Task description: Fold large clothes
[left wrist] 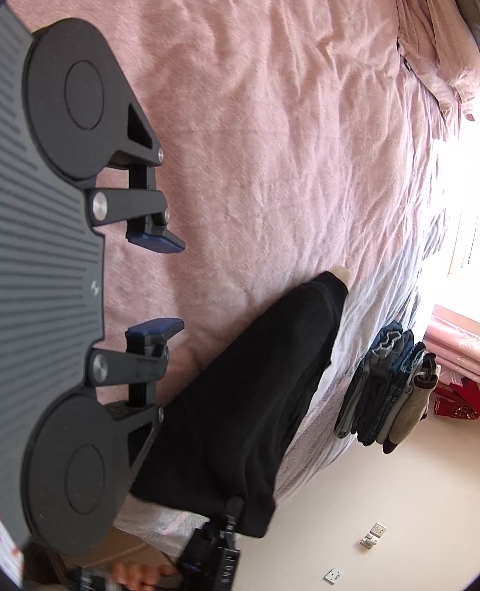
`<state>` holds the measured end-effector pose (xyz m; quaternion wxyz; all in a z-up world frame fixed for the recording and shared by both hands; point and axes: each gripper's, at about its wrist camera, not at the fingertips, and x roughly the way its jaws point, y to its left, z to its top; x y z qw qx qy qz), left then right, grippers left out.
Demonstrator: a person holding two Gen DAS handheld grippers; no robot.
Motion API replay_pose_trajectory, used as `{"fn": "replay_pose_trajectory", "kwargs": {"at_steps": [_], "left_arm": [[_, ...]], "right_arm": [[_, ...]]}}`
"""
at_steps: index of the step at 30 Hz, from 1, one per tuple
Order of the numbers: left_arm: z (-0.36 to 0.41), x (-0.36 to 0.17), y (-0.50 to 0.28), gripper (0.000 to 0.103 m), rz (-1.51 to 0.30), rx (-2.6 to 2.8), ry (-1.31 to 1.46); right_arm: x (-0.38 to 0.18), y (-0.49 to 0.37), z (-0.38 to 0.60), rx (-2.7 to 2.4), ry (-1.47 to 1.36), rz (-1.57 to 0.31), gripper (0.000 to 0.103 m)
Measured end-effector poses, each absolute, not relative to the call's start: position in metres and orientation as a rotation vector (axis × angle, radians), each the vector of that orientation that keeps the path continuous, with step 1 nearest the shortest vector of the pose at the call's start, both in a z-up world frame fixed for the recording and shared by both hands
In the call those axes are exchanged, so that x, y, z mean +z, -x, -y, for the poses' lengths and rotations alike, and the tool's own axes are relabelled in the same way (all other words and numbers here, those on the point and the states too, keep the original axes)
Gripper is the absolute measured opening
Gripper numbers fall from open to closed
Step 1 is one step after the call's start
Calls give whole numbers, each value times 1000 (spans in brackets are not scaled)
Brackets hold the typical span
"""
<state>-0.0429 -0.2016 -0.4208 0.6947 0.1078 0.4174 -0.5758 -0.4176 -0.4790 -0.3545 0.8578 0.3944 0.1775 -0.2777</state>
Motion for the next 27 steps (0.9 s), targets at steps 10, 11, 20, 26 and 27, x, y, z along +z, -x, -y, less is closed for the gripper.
{"fn": "replay_pose_trajectory", "kwargs": {"at_steps": [10, 11, 20, 26, 27], "left_arm": [[292, -411, 90, 32, -825, -1456, -373], [301, -407, 94, 32, -796, -1472, -382], [382, -413, 116, 32, -527, -1536, -521], [403, -461, 102, 26, -495, -1534, -508], [403, -458, 100, 19, -486, -1522, -504]], "right_arm": [[-362, 472, 592, -787, -726, -550, 10], [-360, 476, 585, -846, -730, -508, 10], [-370, 412, 471, -906, -380, -487, 12], [-413, 420, 522, -1124, -393, -559, 15], [-407, 430, 522, -1122, -440, -524, 16]]}}
